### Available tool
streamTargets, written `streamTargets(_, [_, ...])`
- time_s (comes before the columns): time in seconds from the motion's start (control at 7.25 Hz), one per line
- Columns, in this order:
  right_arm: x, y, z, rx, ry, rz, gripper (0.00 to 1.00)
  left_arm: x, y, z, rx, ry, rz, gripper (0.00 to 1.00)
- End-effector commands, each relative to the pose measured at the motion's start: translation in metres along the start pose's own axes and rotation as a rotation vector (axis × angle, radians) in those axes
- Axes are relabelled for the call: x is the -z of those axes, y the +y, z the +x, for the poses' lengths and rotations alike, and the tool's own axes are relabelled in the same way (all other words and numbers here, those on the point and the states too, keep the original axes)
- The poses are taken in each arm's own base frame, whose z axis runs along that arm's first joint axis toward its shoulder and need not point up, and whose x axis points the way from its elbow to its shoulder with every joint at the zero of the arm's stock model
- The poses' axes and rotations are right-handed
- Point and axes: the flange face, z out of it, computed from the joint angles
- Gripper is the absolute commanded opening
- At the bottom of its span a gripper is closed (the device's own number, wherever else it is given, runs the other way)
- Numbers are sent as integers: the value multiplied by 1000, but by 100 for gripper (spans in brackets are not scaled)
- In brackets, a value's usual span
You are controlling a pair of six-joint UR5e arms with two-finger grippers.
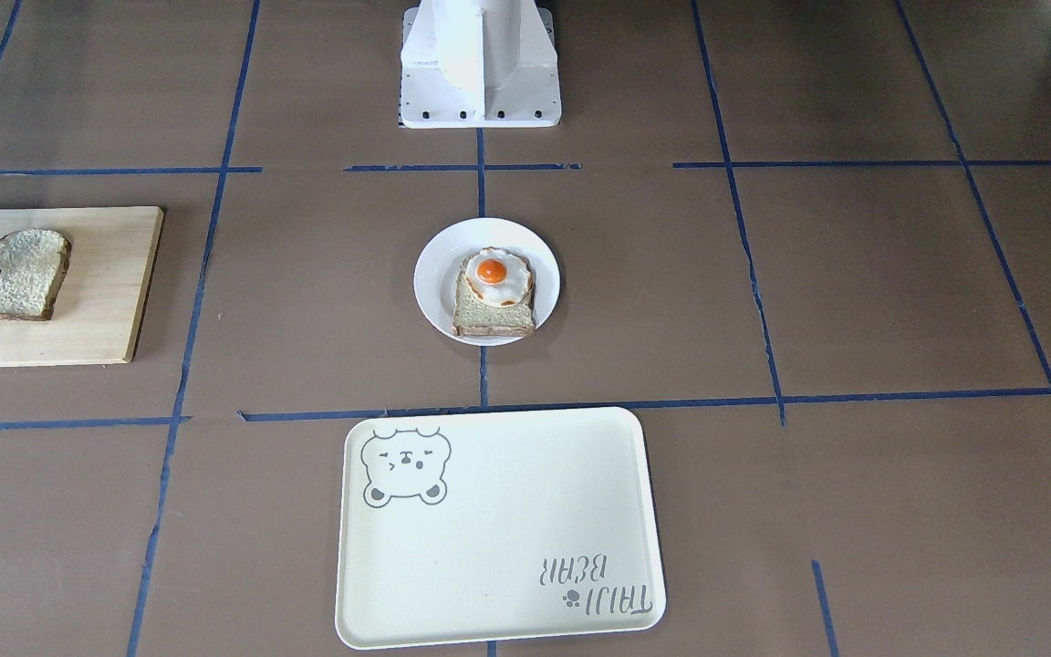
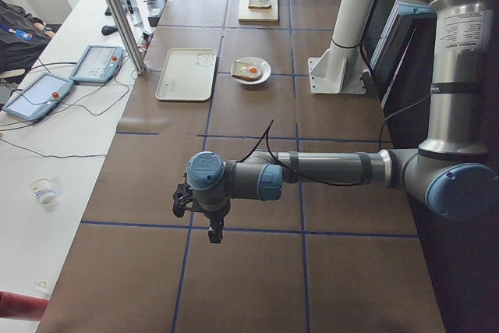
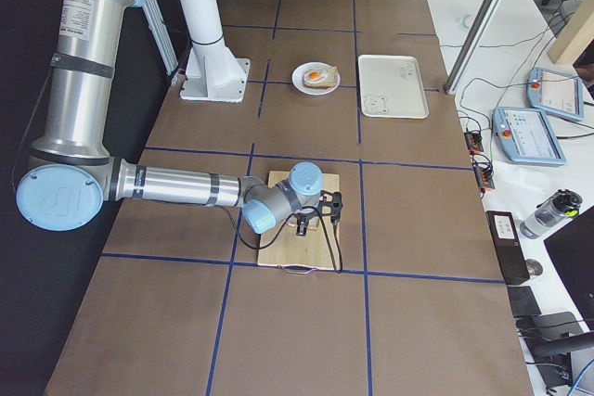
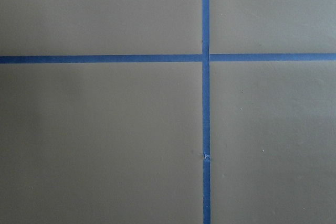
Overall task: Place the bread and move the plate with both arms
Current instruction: 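Lower the right gripper onto the bread slice on the wooden board and grasp it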
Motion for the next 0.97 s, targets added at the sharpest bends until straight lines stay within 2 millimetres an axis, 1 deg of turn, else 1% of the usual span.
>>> streamTargets(0.0, [-5,5,8,-6,10,-12,61,0,0,0,0,1,0,100])
streamTargets(0.14, [-5,6,9,-8,11,-14,61,0,0,0,1,2,-1,100])
streamTargets(0.28, [-7,7,8,-6,12,-19,58,-1,1,-1,0,1,-2,100])
streamTargets(0.83, [-13,9,7,-2,16,-31,58,-1,1,-1,-3,2,-2,100])
